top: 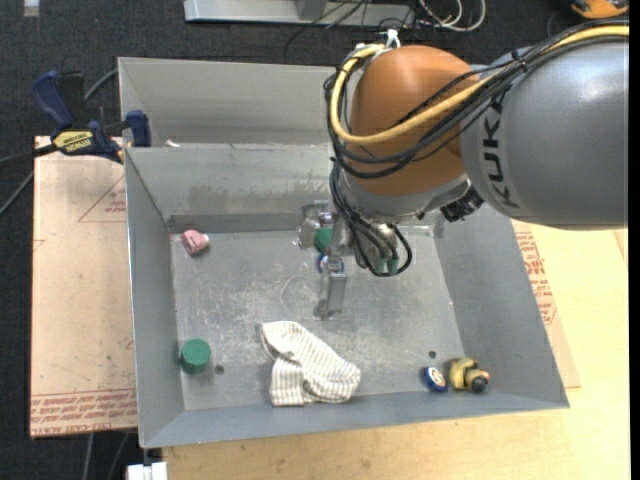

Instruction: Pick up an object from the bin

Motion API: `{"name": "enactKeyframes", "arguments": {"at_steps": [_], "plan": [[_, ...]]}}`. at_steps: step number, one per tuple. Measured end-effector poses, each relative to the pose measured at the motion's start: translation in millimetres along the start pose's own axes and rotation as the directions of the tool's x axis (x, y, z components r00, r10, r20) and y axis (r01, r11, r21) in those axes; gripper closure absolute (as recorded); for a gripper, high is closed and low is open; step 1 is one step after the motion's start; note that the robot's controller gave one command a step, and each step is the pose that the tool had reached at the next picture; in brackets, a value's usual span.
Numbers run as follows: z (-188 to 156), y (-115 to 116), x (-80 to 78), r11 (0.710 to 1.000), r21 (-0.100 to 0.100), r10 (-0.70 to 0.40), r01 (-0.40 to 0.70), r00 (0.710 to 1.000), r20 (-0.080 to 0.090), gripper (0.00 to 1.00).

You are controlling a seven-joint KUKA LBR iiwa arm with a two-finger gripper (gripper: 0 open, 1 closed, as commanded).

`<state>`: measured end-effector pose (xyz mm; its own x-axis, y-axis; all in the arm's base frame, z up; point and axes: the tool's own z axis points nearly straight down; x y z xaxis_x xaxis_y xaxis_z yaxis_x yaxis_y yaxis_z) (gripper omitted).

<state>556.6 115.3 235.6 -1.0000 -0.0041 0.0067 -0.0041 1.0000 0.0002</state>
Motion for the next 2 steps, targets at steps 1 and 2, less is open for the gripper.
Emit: {"name": "enactKeyframes", "arguments": {"at_steps": [1,2], "plan": [[-5,-1,-1.5,1.0,-0.001,0.004,-0.004,1.0,0.008,0.0],[152,-18,60.5,1.0,-0.002,0.02,-0.02,1.0,0.005,0.0]]}}
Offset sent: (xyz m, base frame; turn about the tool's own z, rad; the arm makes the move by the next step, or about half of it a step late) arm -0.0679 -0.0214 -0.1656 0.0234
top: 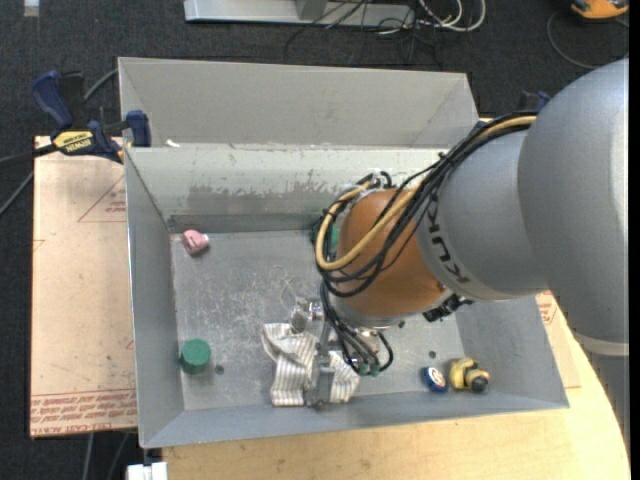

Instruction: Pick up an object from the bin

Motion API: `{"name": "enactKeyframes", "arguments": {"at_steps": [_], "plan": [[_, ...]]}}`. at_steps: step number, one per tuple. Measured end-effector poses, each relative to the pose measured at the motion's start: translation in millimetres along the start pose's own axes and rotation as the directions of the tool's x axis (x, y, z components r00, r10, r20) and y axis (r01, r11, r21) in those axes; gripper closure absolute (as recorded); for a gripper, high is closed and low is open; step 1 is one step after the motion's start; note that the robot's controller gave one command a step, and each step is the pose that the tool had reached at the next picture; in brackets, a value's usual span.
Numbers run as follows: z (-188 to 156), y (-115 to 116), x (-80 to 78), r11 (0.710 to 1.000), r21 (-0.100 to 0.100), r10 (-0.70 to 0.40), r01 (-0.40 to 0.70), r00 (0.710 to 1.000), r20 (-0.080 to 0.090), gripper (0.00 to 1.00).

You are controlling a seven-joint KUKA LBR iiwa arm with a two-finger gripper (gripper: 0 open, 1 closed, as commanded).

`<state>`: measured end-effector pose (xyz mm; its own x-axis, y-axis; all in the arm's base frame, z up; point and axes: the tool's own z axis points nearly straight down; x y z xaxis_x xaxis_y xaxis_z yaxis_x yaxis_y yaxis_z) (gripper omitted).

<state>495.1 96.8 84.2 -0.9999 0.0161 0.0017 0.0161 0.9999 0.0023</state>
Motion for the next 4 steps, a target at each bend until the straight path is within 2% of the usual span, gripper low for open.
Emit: {"name": "enactKeyframes", "arguments": {"at_steps": [1,2,3,4], "plan": [[-76,-8,-2.8,0.998,0.0,-0.06,0.06,0.998,0.006,0.0],[-16,-3,16.2,0.997,-0.002,0.078,-0.078,0.997,0.002,0.0],[13,-7,8.0,1.0,-0.003,0.006,-0.005,1.0,0.016,0.0],[13,-14,8.7,0.985,-0.006,0.175,-0.175,0.985,0.005,1.0]]}}
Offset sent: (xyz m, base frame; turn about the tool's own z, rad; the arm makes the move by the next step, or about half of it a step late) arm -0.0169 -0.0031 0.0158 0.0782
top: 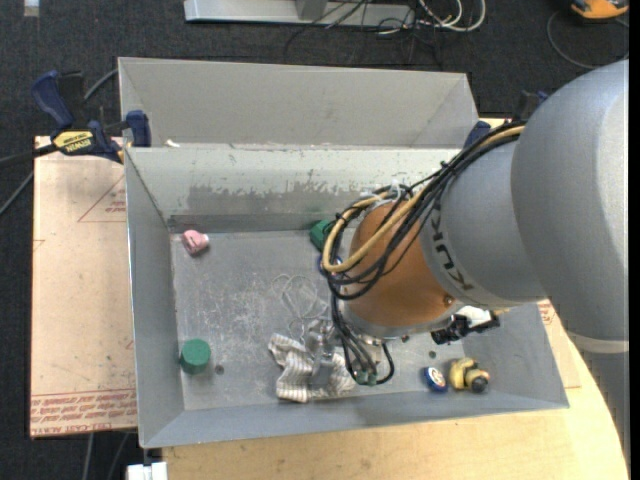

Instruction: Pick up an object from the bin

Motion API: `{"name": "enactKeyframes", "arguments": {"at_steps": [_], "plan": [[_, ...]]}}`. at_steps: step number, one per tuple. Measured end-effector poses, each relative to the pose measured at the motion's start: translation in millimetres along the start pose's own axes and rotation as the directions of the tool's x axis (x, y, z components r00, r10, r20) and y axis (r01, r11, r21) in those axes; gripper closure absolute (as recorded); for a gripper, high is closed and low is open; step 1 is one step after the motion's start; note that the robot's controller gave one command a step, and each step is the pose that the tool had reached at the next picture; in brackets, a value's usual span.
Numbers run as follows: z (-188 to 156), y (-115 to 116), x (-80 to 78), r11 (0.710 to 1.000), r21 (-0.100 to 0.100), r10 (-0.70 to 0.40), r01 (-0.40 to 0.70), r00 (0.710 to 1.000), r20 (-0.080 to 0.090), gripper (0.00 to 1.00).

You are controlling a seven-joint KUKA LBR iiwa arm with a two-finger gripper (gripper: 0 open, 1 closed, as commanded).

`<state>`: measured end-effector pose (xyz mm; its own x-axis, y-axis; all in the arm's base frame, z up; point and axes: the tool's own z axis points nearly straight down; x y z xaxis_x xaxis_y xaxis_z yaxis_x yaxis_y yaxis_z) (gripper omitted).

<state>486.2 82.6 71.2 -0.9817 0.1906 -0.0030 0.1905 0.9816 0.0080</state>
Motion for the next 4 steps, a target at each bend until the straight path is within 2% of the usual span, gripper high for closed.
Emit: {"name": "enactKeyframes", "arguments": {"at_steps": [2,3,4], "plan": [[-1,0,0.0,1.0,0.0,0.001,-0.001,1.0,0.0,1.0],[-9,-1,1.7,1.0,0.002,0.001,-0.001,1.0,-0.006,1.0],[-38,-1,2.7,1.0,0.004,0.0,0.0,1.0,-0.01,1.0]]}}
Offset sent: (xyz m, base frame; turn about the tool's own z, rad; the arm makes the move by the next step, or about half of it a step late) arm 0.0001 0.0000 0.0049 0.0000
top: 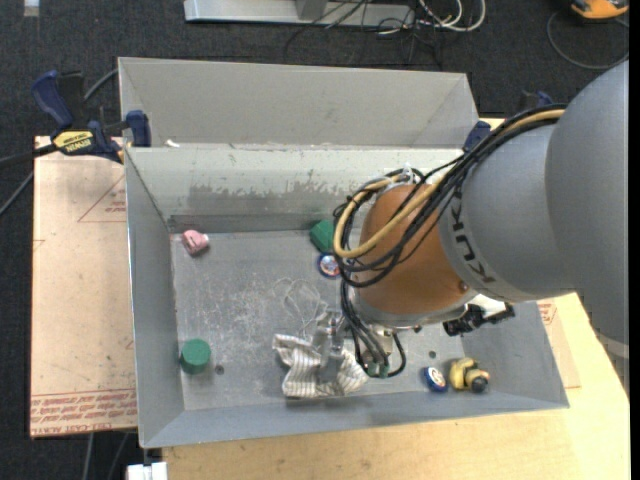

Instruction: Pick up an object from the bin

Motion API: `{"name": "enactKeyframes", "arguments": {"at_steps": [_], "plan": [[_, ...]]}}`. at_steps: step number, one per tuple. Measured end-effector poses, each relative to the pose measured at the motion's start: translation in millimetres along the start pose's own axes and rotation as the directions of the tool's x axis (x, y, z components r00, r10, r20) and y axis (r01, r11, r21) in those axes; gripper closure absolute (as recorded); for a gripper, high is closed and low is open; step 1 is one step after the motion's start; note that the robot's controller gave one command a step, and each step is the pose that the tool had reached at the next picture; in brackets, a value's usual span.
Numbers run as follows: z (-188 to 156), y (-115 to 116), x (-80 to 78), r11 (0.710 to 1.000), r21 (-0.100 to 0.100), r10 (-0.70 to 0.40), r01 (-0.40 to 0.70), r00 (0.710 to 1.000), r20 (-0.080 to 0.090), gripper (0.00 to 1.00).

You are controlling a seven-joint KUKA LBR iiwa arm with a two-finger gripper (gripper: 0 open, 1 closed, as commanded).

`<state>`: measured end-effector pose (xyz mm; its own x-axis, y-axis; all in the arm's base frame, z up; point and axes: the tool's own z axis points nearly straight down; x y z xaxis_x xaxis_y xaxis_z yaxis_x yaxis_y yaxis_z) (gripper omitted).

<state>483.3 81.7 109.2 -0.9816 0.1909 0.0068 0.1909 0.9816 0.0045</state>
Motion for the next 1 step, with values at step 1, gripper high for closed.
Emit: {"name": "enactKeyframes", "arguments": {"at_steps": [1], "plan": [[-24.0,1.2,-2.3,1.0,-0.004,-0.001,0.001,1.0,0.01,1.0]]}}
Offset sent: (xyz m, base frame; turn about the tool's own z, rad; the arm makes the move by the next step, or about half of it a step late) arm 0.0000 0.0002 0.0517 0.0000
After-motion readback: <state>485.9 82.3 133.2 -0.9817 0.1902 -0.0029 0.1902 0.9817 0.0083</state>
